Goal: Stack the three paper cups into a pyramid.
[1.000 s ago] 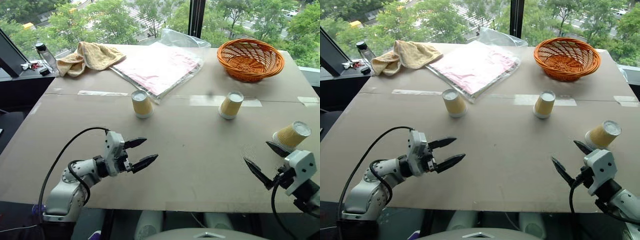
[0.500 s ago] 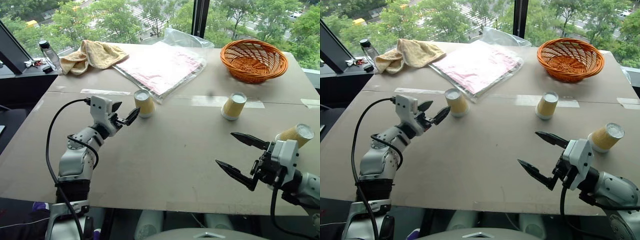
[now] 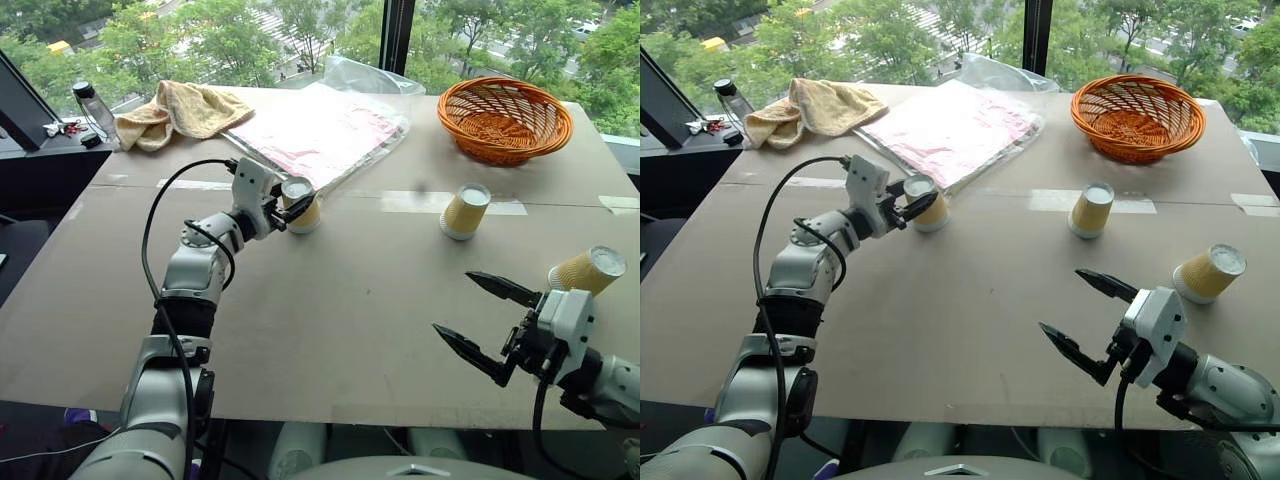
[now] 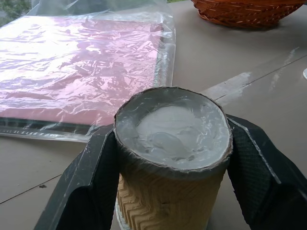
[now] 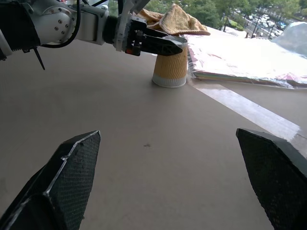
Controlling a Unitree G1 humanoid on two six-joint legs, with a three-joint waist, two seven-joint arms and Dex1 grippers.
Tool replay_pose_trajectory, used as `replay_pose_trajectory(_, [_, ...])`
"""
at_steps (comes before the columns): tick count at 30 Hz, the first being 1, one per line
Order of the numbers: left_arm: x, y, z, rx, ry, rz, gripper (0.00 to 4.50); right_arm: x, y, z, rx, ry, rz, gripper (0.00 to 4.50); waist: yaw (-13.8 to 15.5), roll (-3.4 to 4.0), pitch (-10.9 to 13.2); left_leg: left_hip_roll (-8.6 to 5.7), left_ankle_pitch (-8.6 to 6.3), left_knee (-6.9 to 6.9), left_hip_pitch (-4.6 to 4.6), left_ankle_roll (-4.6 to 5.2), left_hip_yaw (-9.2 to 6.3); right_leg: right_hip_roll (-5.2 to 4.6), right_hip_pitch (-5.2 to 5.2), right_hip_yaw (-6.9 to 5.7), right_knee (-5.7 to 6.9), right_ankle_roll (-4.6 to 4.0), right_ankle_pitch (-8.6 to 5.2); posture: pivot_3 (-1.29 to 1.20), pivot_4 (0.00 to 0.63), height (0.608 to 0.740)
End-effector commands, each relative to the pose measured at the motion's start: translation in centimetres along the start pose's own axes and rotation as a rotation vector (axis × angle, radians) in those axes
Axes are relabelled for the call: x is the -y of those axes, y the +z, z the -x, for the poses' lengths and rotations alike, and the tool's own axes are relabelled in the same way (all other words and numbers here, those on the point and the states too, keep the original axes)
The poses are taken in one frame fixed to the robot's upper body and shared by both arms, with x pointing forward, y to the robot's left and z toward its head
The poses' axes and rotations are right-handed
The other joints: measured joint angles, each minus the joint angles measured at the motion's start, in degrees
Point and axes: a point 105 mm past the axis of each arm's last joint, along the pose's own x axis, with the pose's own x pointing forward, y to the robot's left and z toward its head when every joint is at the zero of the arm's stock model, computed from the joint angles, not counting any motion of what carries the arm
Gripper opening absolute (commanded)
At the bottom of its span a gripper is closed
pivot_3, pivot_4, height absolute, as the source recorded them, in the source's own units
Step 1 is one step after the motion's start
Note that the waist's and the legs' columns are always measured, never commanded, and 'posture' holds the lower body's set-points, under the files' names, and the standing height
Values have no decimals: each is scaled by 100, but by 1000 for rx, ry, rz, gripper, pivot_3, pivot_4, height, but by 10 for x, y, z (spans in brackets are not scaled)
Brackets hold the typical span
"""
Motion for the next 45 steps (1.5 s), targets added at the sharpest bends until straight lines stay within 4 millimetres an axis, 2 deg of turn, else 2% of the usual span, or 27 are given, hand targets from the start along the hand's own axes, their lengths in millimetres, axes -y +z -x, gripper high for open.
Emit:
replay_pose_trajectory(1, [6, 16, 0, 62, -72, -17, 2537, -4, 14, 0, 47, -12, 55, 4500, 0, 0, 0, 0, 0, 0, 0, 0, -1, 0, 0, -1, 1, 0, 0, 0, 150, 740])
replay_pose_trajectory(6, [47, 36, 15, 135, -379, 106, 2537, -3, 15, 0, 46, -30, 62, 4500, -6, 0, 3, 1, 0, -1, -4, 0, -1, 0, -1, -2, 0, -1, 0, 0, 150, 740])
replay_pose_trajectory(7, [61, 38, 21, 135, -469, 141, 2537, -3, 15, -1, 42, -30, 67, 4500, -6, 0, 3, 1, 0, 0, -4, 0, -1, 0, -2, -1, 0, -1, 0, 0, 150, 740])
replay_pose_trajectory(10, [86, 37, 33, 118, -619, 195, 2537, -2, 15, -2, 40, -32, 73, 4500, -24, 2, 3, 2, 0, -1, -2, 0, 0, 0, -2, 1, 1, -1, -1, 0, 150, 740])
replay_pose_trajectory(14, [109, 21, 33, 76, -679, 182, 2537, -3, 18, -2, 45, -42, 73, 4500, -6, 3, 2, 3, 0, 0, 2, 0, 0, 0, 0, 0, 2, -2, -1, 0, 150, 740])
replay_pose_trajectory(18, [111, 9, 26, 52, -642, 105, 2537, -5, 17, 0, 35, -49, 70, 4500, 15, 2, 3, 3, 0, 0, 0, 0, -2, 1, 0, -1, 2, -3, -1, 0, 150, 740])
replay_pose_trajectory(29, [102, -2, 20, 24, -592, -40, 2537, -9, 9, 9, -6, -74, 45, 4500, 7, 2, 2, 3, 0, 0, 0, 0, -1, 1, -1, 0, 0, -2, -2, 0, 150, 740])
replay_pose_trajectory(34, [108, -9, 19, 25, -607, -30, 2537, -7, 7, 11, -9, -85, 44, 4500, 22, 2, 2, 3, 0, 0, 0, 0, -1, 0, 0, 0, 0, -2, -2, 0, 150, 740])
replay_pose_trajectory(36, [110, -4, 22, 43, -625, 28, 2537, -4, 6, 13, -16, -106, 57, 4500, 21, 2, 2, 2, 0, 0, 0, 0, -1, 0, 1, -1, 0, -1, -2, 0, 150, 740])
replay_pose_trajectory(37, [110, -3, 24, 46, -627, 41, 3593, -3, 6, 14, -16, -120, 64, 4500, 18, 2, 2, 3, 0, 0, 0, 0, -1, 0, 1, -1, 0, 1, -4, 0, 150, 740])
replay_pose_trajectory(38, [108, -1, 26, 51, -624, 32, 4106, 1, 7, 15, -11, -143, 68, 4500, 11, 2, 2, 3, 0, 0, 0, 0, -1, 0, 1, -1, 0, 6, -7, 0, 150, 740])
replay_pose_trajectory(39, [106, 1, 28, 56, -616, 20, 4434, 5, 9, 17, -3, -169, 70, 4500, 9, 2, 2, 3, 0, 0, 0, 0, -1, 0, 0, 0, 0, 14, -12, 0, 150, 740])
replay_pose_trajectory(45, [95, 24, 46, 137, -589, 68, 4434, 55, 18, 38, 2, -502, 166, 4500, 2, 3, 2, 6, 0, 0, 0, 0, -1, 0, -1, 0, 0, 2, -5, 0, 150, 740])
